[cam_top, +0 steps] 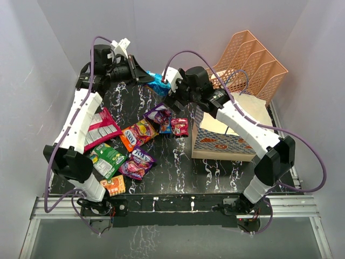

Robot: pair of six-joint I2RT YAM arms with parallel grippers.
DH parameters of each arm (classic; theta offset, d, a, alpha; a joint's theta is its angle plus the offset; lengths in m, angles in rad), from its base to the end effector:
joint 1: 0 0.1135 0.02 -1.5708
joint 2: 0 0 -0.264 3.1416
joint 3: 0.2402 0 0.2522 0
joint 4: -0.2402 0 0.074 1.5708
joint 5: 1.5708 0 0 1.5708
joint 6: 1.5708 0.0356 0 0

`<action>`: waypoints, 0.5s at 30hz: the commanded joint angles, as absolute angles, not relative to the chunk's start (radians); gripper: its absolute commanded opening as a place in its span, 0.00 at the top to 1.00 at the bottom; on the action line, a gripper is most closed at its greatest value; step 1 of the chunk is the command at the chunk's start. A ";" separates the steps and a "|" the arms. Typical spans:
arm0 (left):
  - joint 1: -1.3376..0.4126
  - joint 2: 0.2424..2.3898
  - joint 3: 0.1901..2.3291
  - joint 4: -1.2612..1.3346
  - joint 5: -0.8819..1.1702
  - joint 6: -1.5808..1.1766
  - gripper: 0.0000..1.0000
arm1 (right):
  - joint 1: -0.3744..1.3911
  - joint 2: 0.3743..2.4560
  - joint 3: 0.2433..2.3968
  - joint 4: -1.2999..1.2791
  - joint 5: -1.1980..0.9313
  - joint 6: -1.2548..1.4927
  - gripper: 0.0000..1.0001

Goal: Place the snacks into the paper bag
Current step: Pick up the snack from the center of the board, then place the snack in the paper bag.

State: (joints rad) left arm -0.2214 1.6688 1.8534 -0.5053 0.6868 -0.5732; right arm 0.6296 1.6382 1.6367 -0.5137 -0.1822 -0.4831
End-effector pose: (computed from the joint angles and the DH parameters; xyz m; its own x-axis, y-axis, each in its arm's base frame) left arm 0.3579 -0.1037 0.4482 -0.6688 -0.2793 -0.6889 0.4691 0.5603 -0.6826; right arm 0.3015 0.2276 0.3828 -0.0245 -0.5830 -0.8121 -0.8106 0.4869 -0.3252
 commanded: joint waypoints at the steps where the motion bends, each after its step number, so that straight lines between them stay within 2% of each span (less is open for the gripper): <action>1: -0.236 1.557 1.824 -0.362 0.787 -0.650 1.00 | 0.638 1.636 1.678 -0.419 -0.087 -0.496 0.02; 7: -0.238 1.516 1.775 -0.334 0.801 -0.665 1.00 | 0.638 1.571 1.607 -0.381 -0.139 -0.532 0.03; 15: -0.238 1.439 1.643 -0.240 0.828 -0.708 1.00 | 0.637 1.516 1.579 -0.396 -0.258 -0.531 0.41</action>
State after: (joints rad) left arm -0.2379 1.5780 1.6550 -0.3893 0.7364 -0.6655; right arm 0.6334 1.5883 1.5608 -0.4599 -0.1841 -0.5255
